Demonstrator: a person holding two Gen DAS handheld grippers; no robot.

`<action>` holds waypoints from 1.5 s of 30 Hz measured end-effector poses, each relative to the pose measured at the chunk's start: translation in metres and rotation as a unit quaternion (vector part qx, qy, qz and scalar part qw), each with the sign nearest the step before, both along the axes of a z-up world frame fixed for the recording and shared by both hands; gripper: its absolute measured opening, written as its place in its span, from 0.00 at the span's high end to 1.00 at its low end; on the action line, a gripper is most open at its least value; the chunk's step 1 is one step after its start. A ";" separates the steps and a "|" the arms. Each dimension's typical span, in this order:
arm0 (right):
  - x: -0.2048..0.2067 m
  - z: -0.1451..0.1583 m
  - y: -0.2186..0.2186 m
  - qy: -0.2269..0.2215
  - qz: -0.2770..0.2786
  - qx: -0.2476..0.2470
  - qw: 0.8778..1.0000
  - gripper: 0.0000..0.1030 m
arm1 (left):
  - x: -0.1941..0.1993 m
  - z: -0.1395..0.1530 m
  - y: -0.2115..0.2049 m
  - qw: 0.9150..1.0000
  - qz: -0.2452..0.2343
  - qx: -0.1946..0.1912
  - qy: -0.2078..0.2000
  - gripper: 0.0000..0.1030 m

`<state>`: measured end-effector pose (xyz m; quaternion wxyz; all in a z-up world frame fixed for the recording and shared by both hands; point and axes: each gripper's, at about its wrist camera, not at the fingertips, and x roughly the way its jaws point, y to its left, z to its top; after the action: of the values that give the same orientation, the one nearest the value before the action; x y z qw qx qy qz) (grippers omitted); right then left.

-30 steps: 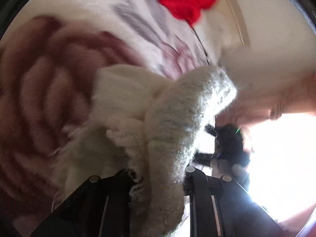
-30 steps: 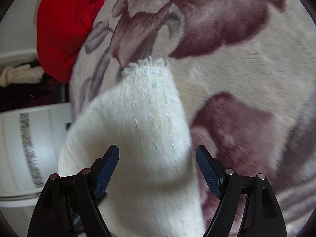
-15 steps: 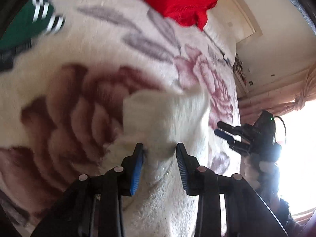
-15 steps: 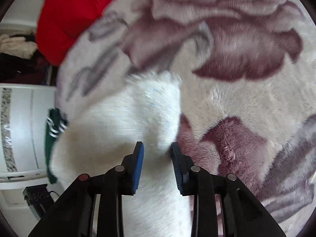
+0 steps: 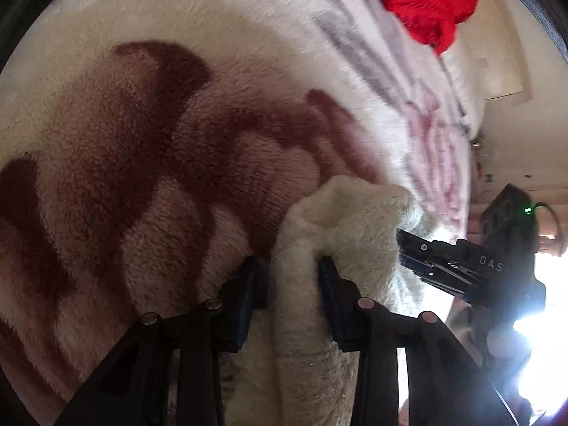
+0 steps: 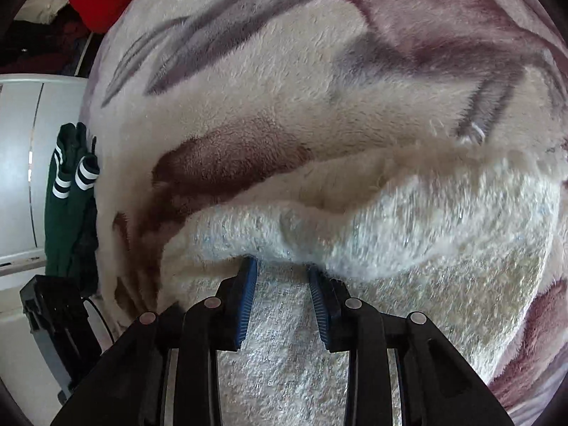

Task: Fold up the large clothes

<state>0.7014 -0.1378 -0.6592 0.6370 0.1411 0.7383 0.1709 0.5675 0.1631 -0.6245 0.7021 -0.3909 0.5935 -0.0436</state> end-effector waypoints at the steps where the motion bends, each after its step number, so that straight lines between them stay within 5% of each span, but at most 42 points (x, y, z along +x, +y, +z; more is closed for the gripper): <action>1: 0.001 0.008 -0.008 0.007 0.001 0.023 1.000 0.68 | -0.006 0.011 0.001 1.000 -0.002 -0.014 -0.010 0.67; 2: -0.001 0.016 -0.019 0.009 0.001 0.043 0.999 0.66 | -0.011 0.020 0.003 0.999 -0.004 -0.025 -0.022 0.67; 3: -0.007 0.025 -0.030 0.011 -0.003 0.067 0.998 0.53 | -0.021 0.033 0.005 0.999 -0.003 -0.033 -0.041 0.63; 4: -0.016 0.042 -0.046 0.010 -0.018 0.096 0.995 0.26 | -0.031 0.046 0.007 0.998 0.000 -0.028 -0.055 0.60; 6: -0.047 0.063 -0.089 0.006 -0.055 0.120 0.991 0.07 | -0.053 0.071 0.010 0.996 0.004 -0.023 -0.088 0.34; 8: -0.082 0.074 -0.120 0.017 -0.066 0.143 0.987 0.07 | -0.084 0.089 0.014 0.993 0.018 -0.036 -0.107 0.30; 13: -0.219 0.056 -0.185 0.093 -0.131 0.152 0.975 0.07 | -0.167 0.100 0.020 0.996 0.041 -0.045 -0.069 0.30; 18: -0.344 0.014 -0.175 0.188 -0.159 0.168 0.955 0.07 | -0.239 0.074 0.010 1.000 0.017 -0.005 0.019 0.30; 22: -0.397 -0.012 -0.151 0.208 -0.189 0.180 0.942 0.09 | -0.283 0.040 -0.014 0.996 -0.036 0.040 0.078 0.31; 23: -0.405 -0.013 -0.144 0.201 -0.197 0.188 0.941 0.17 | -0.289 0.039 -0.018 0.994 -0.041 0.057 0.080 0.39; 24: -0.407 -0.011 -0.136 0.192 -0.191 0.179 0.946 0.45 | -0.296 0.041 -0.021 0.994 -0.044 0.073 0.072 0.69; 25: -0.409 -0.007 -0.131 0.178 -0.182 0.161 0.954 0.68 | -0.302 0.047 -0.023 0.994 -0.044 0.083 0.061 0.76; 28: -0.414 0.007 -0.132 0.143 -0.183 0.145 0.962 0.84 | -0.309 0.058 -0.019 0.995 -0.027 0.091 0.034 0.82; 31: -0.418 0.003 -0.139 0.133 -0.183 0.107 0.968 0.89 | -0.316 0.038 -0.015 0.995 -0.022 0.089 0.045 0.82; 38: -0.406 0.003 -0.132 0.136 -0.180 0.127 0.966 0.86 | -0.321 0.062 -0.013 0.994 -0.060 0.087 -0.006 0.80; 42: -0.410 0.002 -0.137 0.141 -0.203 0.152 0.957 0.33 | -0.323 0.048 0.002 0.997 -0.074 0.026 -0.020 0.78; 45: -0.419 -0.009 -0.134 0.147 -0.221 0.168 0.950 0.29 | -0.331 0.037 0.012 0.995 -0.101 0.003 -0.021 0.78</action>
<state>0.2826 -0.2715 -0.6683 0.5107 0.4288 0.7346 0.1250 0.2369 0.1755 -0.5872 0.7078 -0.3259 0.6151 -0.1203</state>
